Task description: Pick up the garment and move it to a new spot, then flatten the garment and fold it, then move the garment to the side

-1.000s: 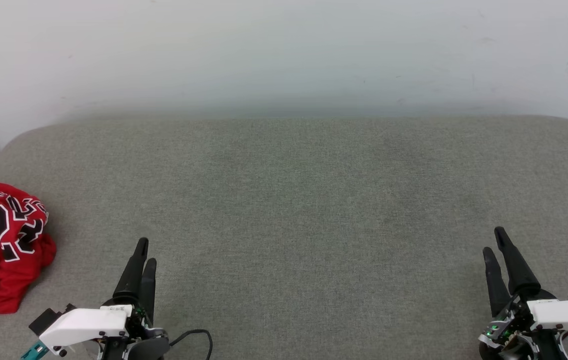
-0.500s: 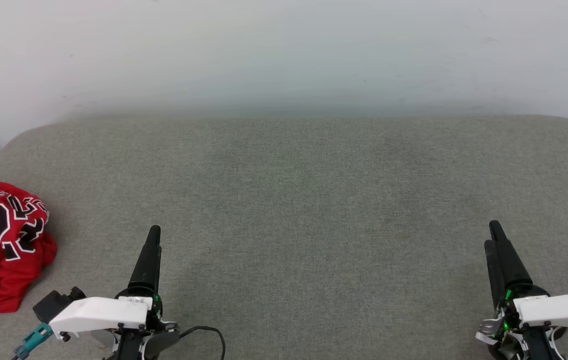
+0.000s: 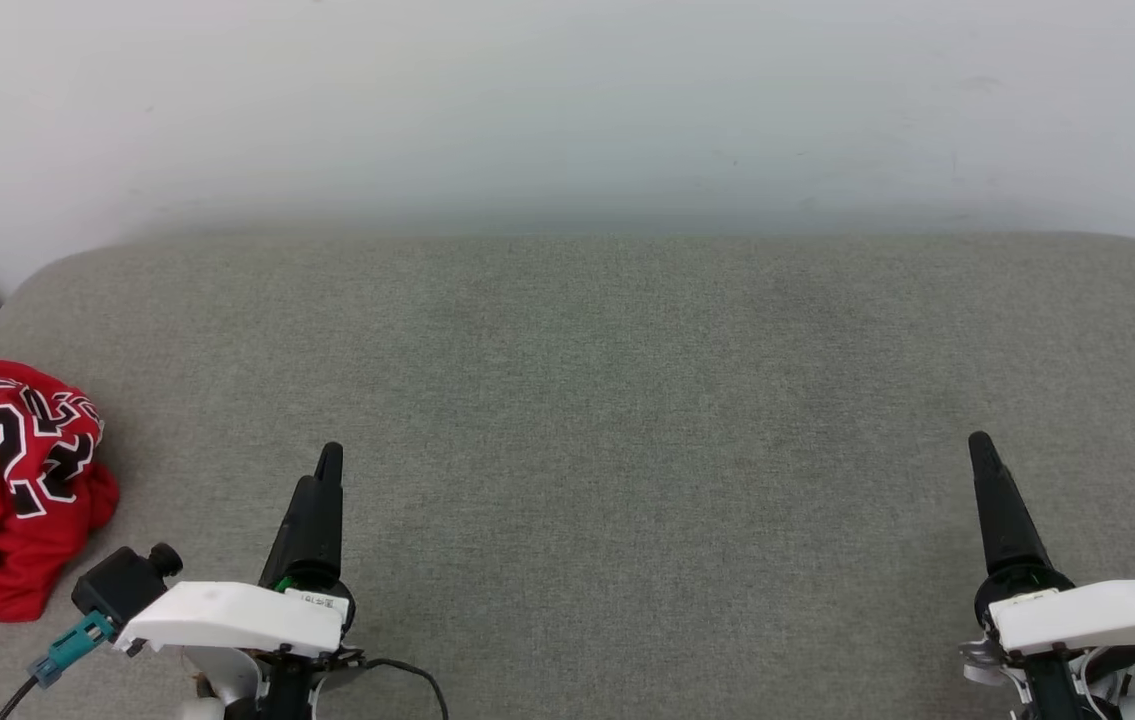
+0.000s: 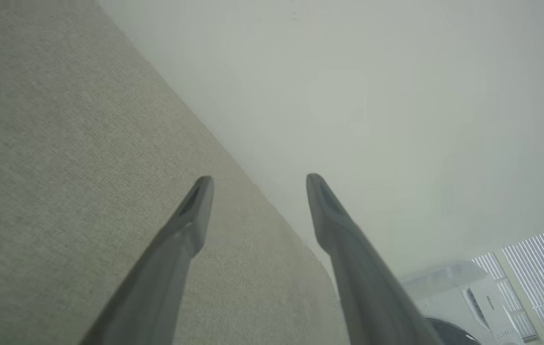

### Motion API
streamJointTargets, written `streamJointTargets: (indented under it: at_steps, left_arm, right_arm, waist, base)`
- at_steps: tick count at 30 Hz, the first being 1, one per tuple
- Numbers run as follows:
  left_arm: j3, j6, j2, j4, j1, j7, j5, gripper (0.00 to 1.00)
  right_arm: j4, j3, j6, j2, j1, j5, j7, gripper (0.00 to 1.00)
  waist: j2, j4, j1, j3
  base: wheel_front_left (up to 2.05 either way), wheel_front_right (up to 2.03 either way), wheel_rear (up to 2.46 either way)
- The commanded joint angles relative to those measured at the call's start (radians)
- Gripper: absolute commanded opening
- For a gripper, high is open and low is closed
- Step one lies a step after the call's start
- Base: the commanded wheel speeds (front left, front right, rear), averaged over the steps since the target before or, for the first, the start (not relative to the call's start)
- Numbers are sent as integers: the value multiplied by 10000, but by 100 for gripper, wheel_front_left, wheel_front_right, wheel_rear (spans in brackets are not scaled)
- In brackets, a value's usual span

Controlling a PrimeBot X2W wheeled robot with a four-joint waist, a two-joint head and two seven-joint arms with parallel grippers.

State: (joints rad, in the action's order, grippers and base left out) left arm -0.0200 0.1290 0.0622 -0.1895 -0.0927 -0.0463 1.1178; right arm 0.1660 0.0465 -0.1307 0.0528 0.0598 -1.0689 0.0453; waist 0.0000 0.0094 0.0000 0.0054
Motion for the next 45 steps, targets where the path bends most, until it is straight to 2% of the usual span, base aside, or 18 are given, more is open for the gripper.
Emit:
streamJointTargets:
  at_steps: [1, 13, 27, 45]
  left_arm:
    - [-61, 20, 135, 130, -306, -110, -608, 100]
    - [-241, 22, 126, 160, -269, -505, -2965, 100]
    - [-541, 24, 146, 28, -281, -918, -4832, 100]
    - [-624, 25, 144, -294, -376, -1377, -6955, 100]
  right_arm:
    - [-162, -56, -1, 9, 62, 507, 119, 100]
    - [-295, -23, -1, -14, -43, 3085, 233, 100]
    - [-575, -131, -1, -19, -165, 5359, 176, 100]
    - [-770, 80, 0, -25, -324, 7512, 88, 100]
  waist:
    - [0, 7, 0, -6]
    - [0, 68, 0, -54]
    - [0, 110, 0, -93]
    - [0, 146, 0, -73]
  base:
    - [0, 0, 0]
    - [0, 0, 0]
    - [0, 0, 0]
    - [0, 0, 0]
